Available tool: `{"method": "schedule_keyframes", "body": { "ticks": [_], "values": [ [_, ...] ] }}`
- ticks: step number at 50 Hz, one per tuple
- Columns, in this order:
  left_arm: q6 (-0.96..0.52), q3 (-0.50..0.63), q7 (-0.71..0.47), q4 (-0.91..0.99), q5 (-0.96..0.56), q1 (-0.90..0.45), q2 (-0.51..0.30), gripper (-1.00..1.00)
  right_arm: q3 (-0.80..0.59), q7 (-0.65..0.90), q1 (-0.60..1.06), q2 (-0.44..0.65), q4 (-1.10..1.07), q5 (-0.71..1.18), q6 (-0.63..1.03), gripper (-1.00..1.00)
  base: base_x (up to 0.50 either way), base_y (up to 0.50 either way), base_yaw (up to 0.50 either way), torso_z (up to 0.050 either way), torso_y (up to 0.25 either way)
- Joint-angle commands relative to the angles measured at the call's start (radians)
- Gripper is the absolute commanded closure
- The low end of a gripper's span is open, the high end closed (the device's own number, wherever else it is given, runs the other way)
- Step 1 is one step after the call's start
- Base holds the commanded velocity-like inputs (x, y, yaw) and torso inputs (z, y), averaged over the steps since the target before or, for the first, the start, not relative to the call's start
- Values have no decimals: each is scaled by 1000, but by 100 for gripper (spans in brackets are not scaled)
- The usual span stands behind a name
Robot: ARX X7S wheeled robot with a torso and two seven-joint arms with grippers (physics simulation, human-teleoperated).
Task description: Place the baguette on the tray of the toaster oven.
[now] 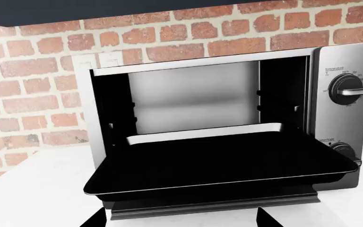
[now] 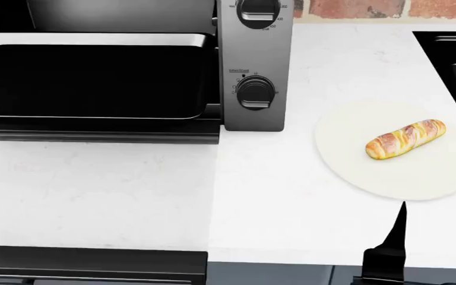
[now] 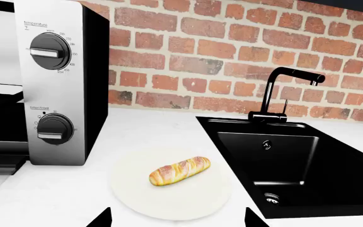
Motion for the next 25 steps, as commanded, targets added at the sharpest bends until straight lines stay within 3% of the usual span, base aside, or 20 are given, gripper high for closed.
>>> {"method": "schedule_keyframes", "body": {
  "ticks": [1,17,25],
  "values": [
    [3,14,-19,3,-15,-3,-7,-100,-1,0,-8,6,2,0,-13,-100,188,82,0,0,0],
    [-1,5,-57,8,-83,-17,-24,-100,5,6,-19,10,7,1,-28,-100,237,53,0,0,0],
    [-37,-18,-205,-33,-273,-87,-31,-100,-7,2,-23,6,24,-11,-47,-100,253,3,0,0,0]
  ]
}}
